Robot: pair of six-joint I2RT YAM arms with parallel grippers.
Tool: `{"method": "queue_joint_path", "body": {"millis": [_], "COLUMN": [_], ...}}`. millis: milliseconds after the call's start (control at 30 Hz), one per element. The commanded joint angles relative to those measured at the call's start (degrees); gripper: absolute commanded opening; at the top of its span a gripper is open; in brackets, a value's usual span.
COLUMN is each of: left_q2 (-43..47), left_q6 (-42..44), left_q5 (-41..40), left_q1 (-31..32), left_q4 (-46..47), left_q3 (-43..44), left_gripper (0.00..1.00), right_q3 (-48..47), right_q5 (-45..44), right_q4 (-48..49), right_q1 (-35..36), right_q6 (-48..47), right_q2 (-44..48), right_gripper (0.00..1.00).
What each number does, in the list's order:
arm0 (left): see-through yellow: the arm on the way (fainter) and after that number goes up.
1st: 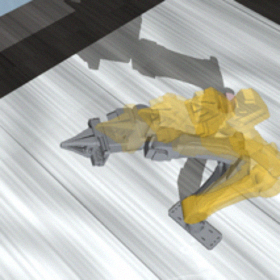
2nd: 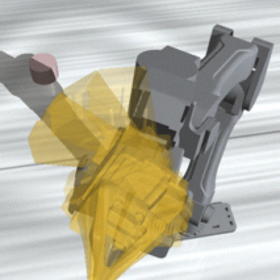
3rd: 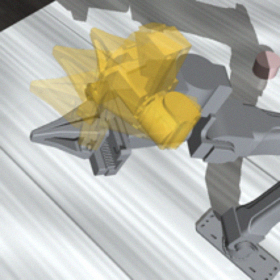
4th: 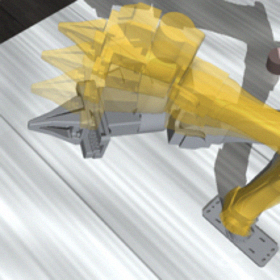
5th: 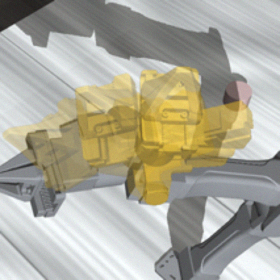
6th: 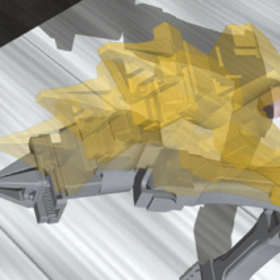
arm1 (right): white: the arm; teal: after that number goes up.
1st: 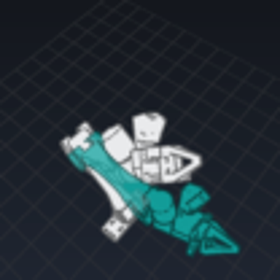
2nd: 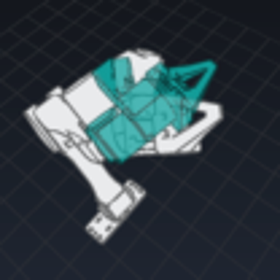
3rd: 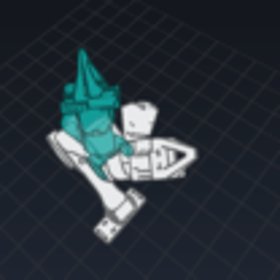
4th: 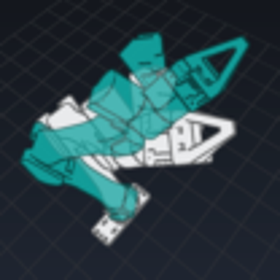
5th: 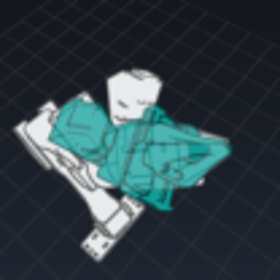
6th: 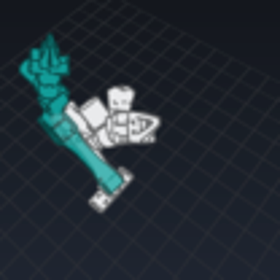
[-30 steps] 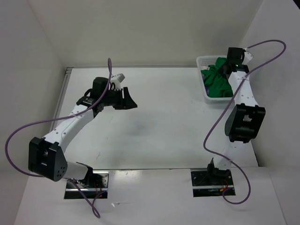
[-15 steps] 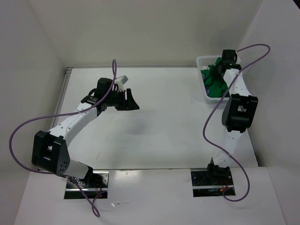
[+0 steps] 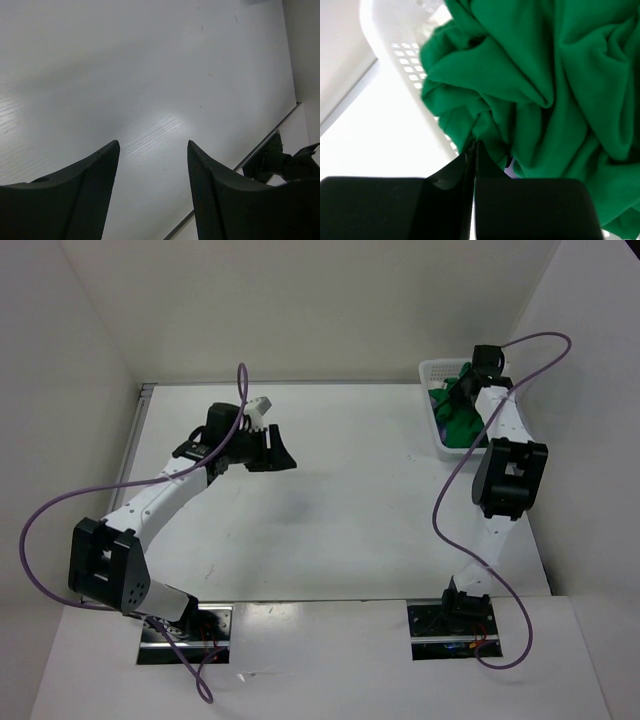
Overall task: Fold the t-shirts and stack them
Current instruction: Grab crumpled tshirt from bin with the right arm, then move the tshirt to the center of the board
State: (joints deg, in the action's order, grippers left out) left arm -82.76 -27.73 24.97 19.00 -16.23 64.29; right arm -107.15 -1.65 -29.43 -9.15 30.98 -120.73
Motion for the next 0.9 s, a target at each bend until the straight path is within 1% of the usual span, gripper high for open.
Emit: {"method": "queue_joint_path", "body": {"millis": [0,67,100,167,200,267,300,333,367,400,433,500,533,567,633,667,700,733,767,800,867], "left_q2": [0.23,0.23,0.23,-0.3,-0.9,-1.61,-1.61,-1.61,-1.61,-1.61,-1.61,-1.61,-1.61,-1.61,-1.61,-0.66,0.4,1.1,2.5,3.21,4.53], "left_q6": [-1.71,-2.41,-3.03,-5.05,-6.88,-8.74,-10.05,-10.68,-11.64,-12.69,-14.79,-16.39,-17.0,-17.71,-17.71,-17.19,-17.19,-17.19,-17.19,-17.19,-15.44], "left_q5": [-0.98,-1.68,-2.38,-2.91,-2.91,-2.91,-3.61,-4.83,-4.84,-4.84,-4.84,-4.84,-4.06,-4.05,-3.35,-3.35,-3.35,-3.35,-2.65,-2.13,-1.59], "left_q1": [0.24,0.24,0.24,0.24,0.24,0.24,0.24,0.24,-0.8,-1.77,-2.74,-5.99,-7.13,-9.58,-11.79,-12.84,-15.2,-16.62,-19.5,-20.92,-23.21], "left_q4": [1.9,1.9,1.9,1.9,2.42,2.43,2.43,2.43,3.04,3.57,3.57,5.15,5.15,5.15,5.15,5.15,4.55,4.54,4.54,4.54,3.32], "left_q3": [3.9,5.66,6.36,8.21,8.22,8.92,9.44,9.45,9.45,9.45,8.93,8.92,8.92,8.92,8.92,8.92,8.92,8.92,7.96,7.43,6.9], "left_gripper": [0.65,0.65,0.68,0.71,0.72,0.74,0.74,0.74,0.74,0.75,0.75,0.76,0.76,0.76,0.76,0.78,0.78,0.78,0.78,0.78,0.78], "right_q3": [-5.16,-5.7,-5.7,-6.57,-7.19,-9.55,-10.7,-11.75,-14.2,-15.44,-18.59,-21.42,-24.91,-26.69,-28.89,-28.29,-27.07,-22.53,-19.27,-11.66,-4.68], "right_q5": [1.64,4.44,5.77,7.09,7.97,9.9,14.0,16.3,20.85,23.68,26.49,32.64,34.5,35.91,38.64,39.35,40.23,40.23,40.76,40.76,41.55], "right_q4": [2.37,0.87,0.87,-0.36,-0.36,-1.07,-1.07,-0.28,0.68,2.0,3.23,7.88,9.81,9.83,10.36,11.23,11.24,11.85,13.77,15.26,17.21], "right_q1": [0.01,0.01,0.01,1.58,3.33,5.45,7.89,9.22,12.19,13.62,14.93,16.7,17.23,17.23,17.23,17.23,17.23,17.23,17.23,17.23,17.23], "right_q6": [-1.01,-1.01,-1.01,-1.71,-2.67,-2.68,-1.64,-0.76,0.38,2.74,4.16,7.58,10.56,11.72,13.22,13.75,13.75,13.75,13.75,13.75,14.37], "right_q2": [7.15,10.06,13.81,17.7,21.2,24.47,27.36,28.69,31.23,32.21,33.0,34.06,34.07,34.07,34.07,34.07,34.07,34.85,35.55,37.13,37.67], "right_gripper": [0.0,0.0,0.0,0.0,0.0,0.0,0.0,0.0,0.0,0.0,0.0,0.0,0.0,0.0,0.0,0.0,0.0,0.0,0.0,0.0,0.0]}}
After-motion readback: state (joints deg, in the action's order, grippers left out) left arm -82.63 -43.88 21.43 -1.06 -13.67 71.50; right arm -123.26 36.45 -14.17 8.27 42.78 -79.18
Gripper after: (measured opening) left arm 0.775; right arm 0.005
